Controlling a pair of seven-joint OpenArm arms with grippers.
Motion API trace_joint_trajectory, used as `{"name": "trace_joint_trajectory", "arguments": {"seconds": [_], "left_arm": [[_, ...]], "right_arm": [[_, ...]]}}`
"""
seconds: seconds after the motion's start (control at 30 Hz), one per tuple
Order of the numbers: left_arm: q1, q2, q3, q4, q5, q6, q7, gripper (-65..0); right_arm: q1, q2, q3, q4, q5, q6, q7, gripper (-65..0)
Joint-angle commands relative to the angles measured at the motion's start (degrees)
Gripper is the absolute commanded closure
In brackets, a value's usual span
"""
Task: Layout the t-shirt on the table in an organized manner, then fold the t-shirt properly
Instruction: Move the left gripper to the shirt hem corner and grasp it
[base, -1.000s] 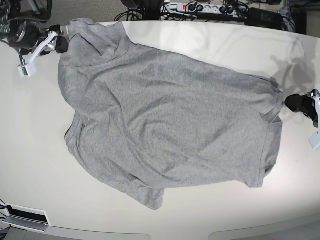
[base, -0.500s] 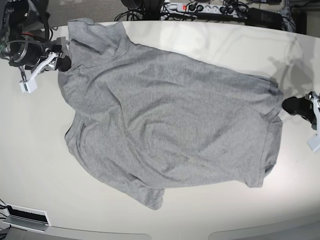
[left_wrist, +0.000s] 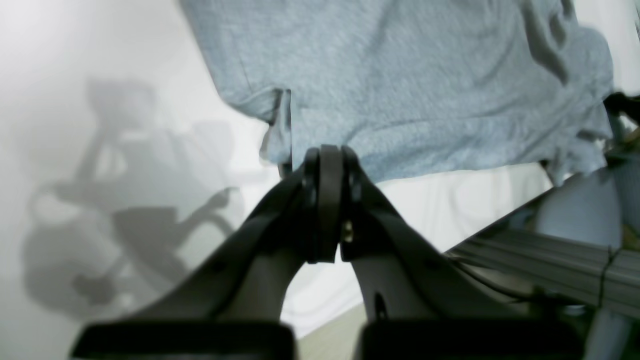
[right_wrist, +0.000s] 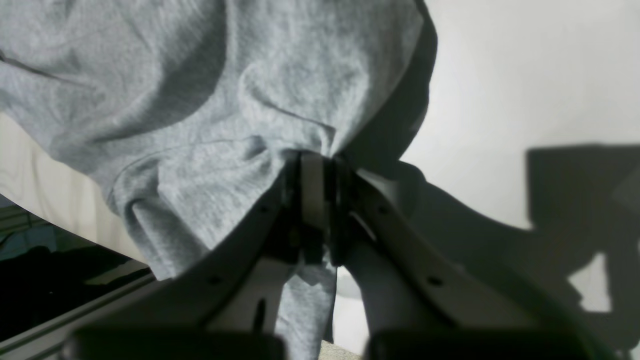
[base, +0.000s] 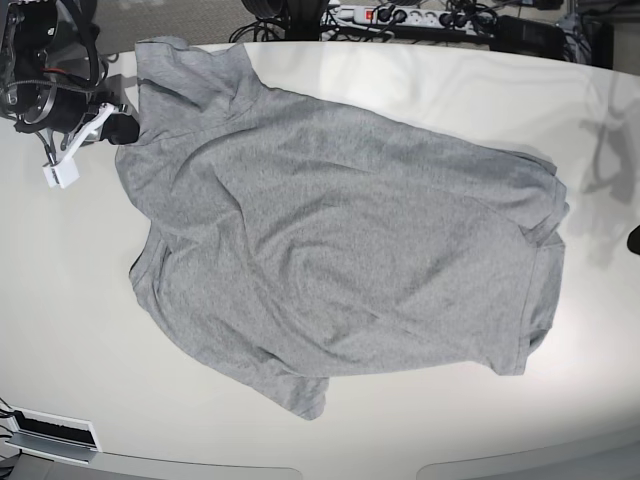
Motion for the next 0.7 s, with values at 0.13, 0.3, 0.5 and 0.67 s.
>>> {"name": "trace_joint_trajectory", "arguments": {"seconds": [0.13,0.3,0.5,0.67], "left_arm": [[6.0,3.5,-12.3,0.6,1.0,-0.3,-0.5,0.0],[11.7,9.1,-20.6,0.6,1.0,-0.4,-0.5,0.0],[15.6,14.5,-22.1,0.6,3.8,-1.3,-1.2,-8.5],[15.7,17.1,-22.1,0.6,10.6,-1.3,-8.1,-34.3]], "right_arm": [[0.3,0.9,0.3,0.7,1.0,0.7,0.6,0.0],[0.3,0.9,0.3,0.7,1.0,0.7,0.3,0.0],[0.1,1.0,0.3,0.7,1.3,0.7,-1.6,0.0],[0.1,1.0,0.3,0.7,3.3,0.7,-2.9,0.0]]}}
